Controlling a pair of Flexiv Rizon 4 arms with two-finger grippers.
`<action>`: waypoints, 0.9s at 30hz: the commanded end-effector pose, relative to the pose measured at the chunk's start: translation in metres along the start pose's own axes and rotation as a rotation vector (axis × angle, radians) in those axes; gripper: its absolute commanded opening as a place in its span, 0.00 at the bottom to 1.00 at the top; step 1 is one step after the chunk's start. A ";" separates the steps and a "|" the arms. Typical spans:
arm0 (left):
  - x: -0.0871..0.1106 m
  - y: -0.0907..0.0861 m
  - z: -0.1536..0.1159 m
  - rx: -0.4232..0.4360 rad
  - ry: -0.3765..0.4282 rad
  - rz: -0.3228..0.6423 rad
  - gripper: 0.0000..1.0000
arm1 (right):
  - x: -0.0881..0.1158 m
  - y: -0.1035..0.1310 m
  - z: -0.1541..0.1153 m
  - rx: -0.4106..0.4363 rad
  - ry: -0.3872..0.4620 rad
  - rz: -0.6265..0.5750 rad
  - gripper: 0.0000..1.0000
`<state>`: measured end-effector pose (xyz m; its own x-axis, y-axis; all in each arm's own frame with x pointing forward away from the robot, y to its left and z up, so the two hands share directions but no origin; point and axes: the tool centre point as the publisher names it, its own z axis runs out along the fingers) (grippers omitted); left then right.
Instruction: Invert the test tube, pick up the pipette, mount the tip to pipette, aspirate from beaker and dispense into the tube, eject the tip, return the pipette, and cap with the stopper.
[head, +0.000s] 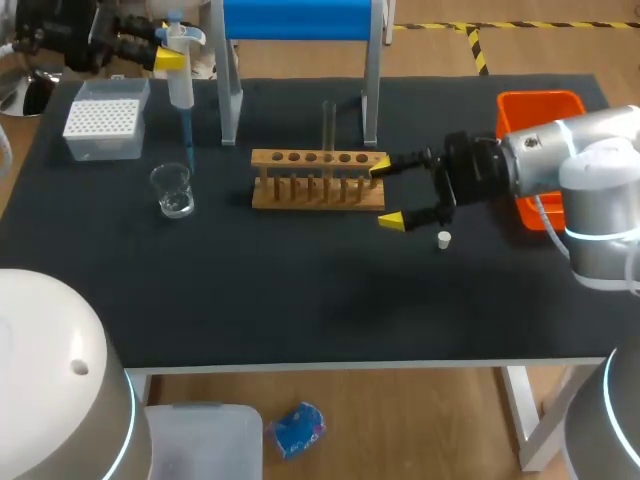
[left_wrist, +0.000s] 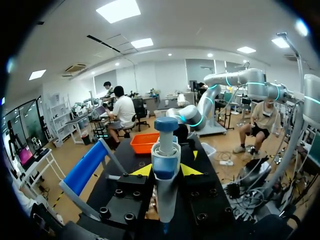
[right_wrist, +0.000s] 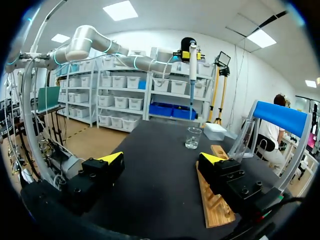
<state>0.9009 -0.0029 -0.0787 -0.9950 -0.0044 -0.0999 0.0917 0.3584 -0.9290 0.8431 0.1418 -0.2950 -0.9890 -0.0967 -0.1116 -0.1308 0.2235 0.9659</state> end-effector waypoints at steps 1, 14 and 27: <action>0.002 0.000 -0.001 0.000 -0.003 0.001 0.00 | 0.000 0.000 -0.001 0.002 0.002 0.000 1.00; 0.002 0.000 -0.001 0.000 -0.003 0.001 0.00 | 0.000 0.027 0.012 0.042 -0.011 -0.017 1.00; 0.002 0.000 -0.001 0.000 -0.003 0.001 0.00 | -0.019 0.053 0.117 0.192 -0.083 0.047 1.00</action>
<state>0.8994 -0.0030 -0.0788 -0.9949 -0.0071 -0.1011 0.0919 0.3580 -0.9292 0.8409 0.2262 -0.2555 -0.9953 -0.0161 -0.0953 -0.0946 0.3629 0.9270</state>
